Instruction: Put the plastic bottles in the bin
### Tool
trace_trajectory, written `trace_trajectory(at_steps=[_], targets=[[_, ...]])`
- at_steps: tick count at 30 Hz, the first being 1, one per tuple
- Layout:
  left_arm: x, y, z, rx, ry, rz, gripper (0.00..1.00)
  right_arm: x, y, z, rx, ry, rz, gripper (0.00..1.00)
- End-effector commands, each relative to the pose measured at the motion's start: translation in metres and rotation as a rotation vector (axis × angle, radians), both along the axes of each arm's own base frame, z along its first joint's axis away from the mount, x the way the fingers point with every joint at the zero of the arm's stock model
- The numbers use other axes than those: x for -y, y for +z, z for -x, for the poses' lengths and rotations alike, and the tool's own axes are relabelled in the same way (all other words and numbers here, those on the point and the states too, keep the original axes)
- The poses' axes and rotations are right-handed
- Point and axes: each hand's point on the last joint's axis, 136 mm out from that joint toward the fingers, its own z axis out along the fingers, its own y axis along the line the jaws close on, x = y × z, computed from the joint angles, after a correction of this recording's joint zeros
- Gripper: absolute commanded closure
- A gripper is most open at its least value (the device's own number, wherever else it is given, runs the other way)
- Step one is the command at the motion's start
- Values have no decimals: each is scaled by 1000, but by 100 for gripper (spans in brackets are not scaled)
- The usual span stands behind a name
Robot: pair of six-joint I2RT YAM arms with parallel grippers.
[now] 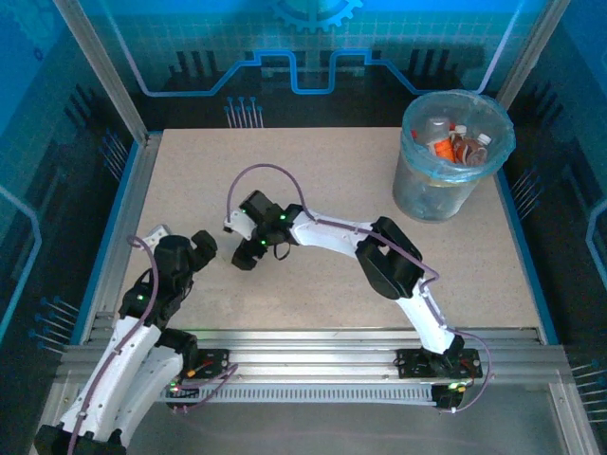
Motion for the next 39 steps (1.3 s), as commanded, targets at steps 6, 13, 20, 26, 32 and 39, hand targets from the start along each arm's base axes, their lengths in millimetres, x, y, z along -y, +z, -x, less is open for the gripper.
trace_trajectory(at_steps=[6,13,20,26,32,39], targets=[[-7,-1,-6,-6,19,-61,1,-25,-29,15,18,107,53,9],[5,-6,-19,-15,-28,-28,1,-38,-41,8,-30,73,61,20],[9,7,-25,-9,-97,-81,1,-20,-12,5,-24,11,53,46],[32,27,-42,63,-191,-10,1,26,39,-3,-5,-96,3,52],[73,53,-71,172,-366,104,1,114,99,-40,100,-288,-3,52],[151,92,-118,237,-589,206,2,270,219,-91,405,-672,39,54]])
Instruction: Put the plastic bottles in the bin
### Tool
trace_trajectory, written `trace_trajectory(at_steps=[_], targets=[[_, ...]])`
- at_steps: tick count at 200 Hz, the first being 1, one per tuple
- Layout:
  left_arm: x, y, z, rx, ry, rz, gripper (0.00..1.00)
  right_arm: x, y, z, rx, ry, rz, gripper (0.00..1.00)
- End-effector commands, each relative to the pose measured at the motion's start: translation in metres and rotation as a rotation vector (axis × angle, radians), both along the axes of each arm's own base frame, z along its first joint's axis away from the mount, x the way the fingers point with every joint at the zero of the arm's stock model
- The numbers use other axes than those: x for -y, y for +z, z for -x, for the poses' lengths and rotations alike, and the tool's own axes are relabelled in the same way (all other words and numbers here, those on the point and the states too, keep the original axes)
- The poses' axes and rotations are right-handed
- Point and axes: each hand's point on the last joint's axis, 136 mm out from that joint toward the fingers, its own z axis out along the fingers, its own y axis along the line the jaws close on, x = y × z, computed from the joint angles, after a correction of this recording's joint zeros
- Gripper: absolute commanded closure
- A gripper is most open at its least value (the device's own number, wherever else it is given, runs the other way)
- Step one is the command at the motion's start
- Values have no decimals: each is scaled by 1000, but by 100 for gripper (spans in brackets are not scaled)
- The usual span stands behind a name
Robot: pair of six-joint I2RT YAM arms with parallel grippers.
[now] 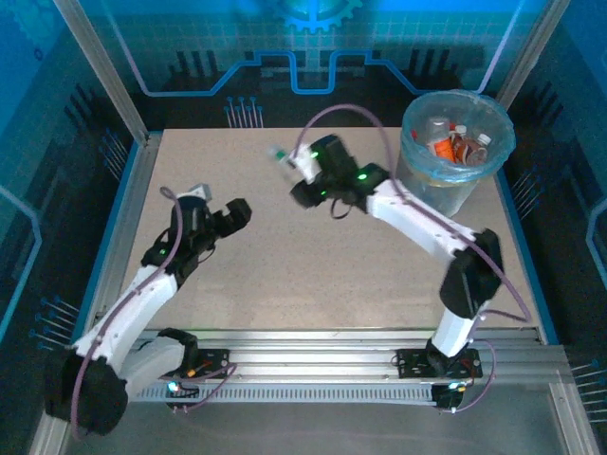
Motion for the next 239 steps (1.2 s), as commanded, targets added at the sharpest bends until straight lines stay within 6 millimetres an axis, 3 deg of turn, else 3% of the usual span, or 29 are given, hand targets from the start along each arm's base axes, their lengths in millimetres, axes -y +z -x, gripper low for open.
trace_trajectory(at_steps=[1,23,31,55,74,92,125,149,170,220,239], targets=[[63,57,-25,147,-186,85,2,90,52,-7,137,-245,52,54],[127,76,-34,172,-339,119,2,179,92,-12,223,-518,-44,53],[150,83,-35,180,-401,109,2,203,102,-9,243,-586,-79,53],[211,83,-33,172,-550,26,2,275,115,-2,336,-801,-115,54],[241,74,-31,125,-607,21,2,311,108,3,325,-911,-119,51],[256,69,-32,99,-624,45,2,332,97,2,302,-973,-97,49],[275,66,-33,83,-661,52,2,338,89,-15,280,-974,-66,44],[278,58,-34,50,-664,46,2,344,85,-25,253,-1009,-32,28],[276,51,-33,35,-656,33,2,345,86,-26,251,-1019,-45,20],[273,39,-33,14,-646,9,1,342,90,-25,265,-1016,-68,19],[273,39,-34,14,-646,8,1,336,88,-31,263,-997,-81,22]])
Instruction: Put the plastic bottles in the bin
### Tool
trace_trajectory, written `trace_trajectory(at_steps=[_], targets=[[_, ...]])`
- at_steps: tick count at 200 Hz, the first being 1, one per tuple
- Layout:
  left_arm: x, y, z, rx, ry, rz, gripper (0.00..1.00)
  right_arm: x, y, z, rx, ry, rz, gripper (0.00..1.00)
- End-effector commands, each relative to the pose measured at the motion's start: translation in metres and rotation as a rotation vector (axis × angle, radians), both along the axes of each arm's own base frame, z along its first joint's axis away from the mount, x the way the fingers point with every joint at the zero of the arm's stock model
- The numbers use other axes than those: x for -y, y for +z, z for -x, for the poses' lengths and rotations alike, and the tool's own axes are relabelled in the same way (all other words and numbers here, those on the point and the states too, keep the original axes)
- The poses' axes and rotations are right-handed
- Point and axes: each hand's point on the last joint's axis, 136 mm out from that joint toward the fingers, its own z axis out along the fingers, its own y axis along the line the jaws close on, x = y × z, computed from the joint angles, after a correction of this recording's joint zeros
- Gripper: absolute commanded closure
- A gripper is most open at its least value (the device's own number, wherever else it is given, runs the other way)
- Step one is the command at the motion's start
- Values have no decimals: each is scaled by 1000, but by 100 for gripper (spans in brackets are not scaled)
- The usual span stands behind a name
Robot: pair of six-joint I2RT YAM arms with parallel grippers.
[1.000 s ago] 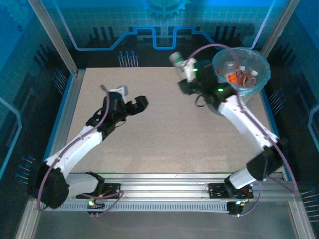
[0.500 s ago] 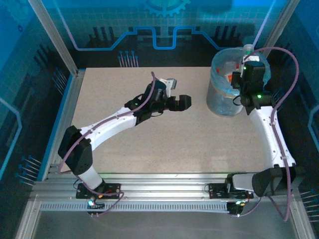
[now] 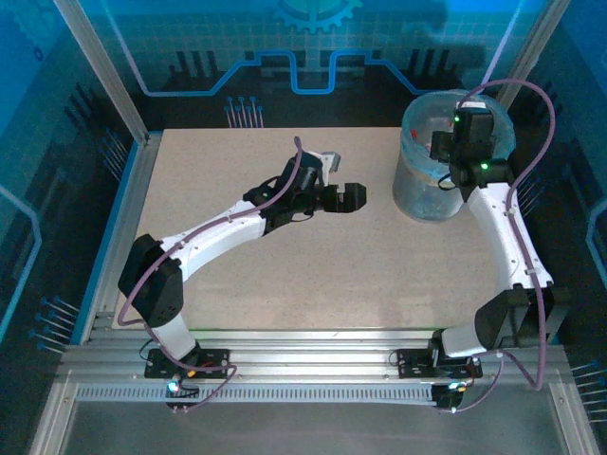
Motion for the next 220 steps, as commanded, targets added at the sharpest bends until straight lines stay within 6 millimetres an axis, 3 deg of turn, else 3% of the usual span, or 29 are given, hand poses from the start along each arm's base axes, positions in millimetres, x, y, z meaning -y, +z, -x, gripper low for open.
trace_trajectory(at_steps=[1,28,44,81,109,134,171,199,220], targets=[[5,-4,2,0,-20,-19,2,0,18,-2,66,-16,-12,23],[5,-7,2,-5,-22,-23,1,-7,11,-14,46,-15,26,36],[4,-9,3,-9,-18,-28,1,-4,-4,-20,-4,-40,8,43],[-2,-12,6,-9,-16,-47,1,5,-52,-30,-135,-89,-2,50],[-7,-11,7,2,-13,-69,1,9,-66,-32,-155,-89,-84,50],[-10,-5,7,18,-8,-69,1,-1,-48,-30,-114,-50,-124,45],[-24,16,0,69,36,-52,1,-23,4,-18,-5,19,-165,23],[-57,36,-6,139,129,-47,1,-43,44,1,105,71,-168,19],[-98,52,-8,224,242,-69,1,-53,67,21,176,94,-157,18]])
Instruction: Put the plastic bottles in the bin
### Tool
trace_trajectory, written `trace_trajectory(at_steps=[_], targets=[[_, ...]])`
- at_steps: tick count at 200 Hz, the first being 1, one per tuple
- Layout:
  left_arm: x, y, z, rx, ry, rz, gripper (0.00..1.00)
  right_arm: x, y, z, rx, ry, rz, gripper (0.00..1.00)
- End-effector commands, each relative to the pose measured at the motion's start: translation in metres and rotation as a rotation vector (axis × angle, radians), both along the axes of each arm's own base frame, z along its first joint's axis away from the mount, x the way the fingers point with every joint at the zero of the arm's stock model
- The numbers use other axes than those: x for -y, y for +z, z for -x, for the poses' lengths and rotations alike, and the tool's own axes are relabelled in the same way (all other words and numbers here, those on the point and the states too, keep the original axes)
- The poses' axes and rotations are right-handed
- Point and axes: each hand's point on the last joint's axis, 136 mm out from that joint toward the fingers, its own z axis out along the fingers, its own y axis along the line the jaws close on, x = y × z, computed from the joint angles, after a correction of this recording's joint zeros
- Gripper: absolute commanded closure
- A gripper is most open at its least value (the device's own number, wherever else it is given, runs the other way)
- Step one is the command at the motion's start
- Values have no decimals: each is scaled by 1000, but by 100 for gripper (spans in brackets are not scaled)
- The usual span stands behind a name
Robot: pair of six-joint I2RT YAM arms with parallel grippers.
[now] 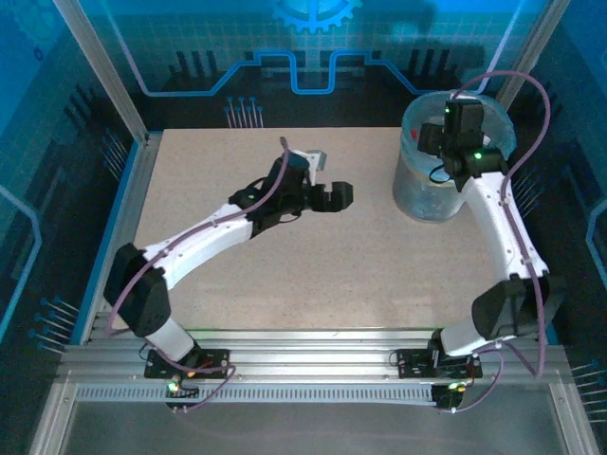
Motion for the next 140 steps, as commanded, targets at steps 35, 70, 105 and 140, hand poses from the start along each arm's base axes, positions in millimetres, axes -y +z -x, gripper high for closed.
trace_trajectory(at_steps=[35,70,105,140], targets=[[-148,49,-2,384,424,-178,1,-44,49,74,222,155,-19,18],[-261,20,18,510,778,-369,1,-26,-24,107,250,113,-6,15],[-306,-25,35,579,844,-502,1,-26,-113,117,268,170,70,15],[-327,-74,27,490,816,-566,1,-33,-168,116,260,241,137,14]])
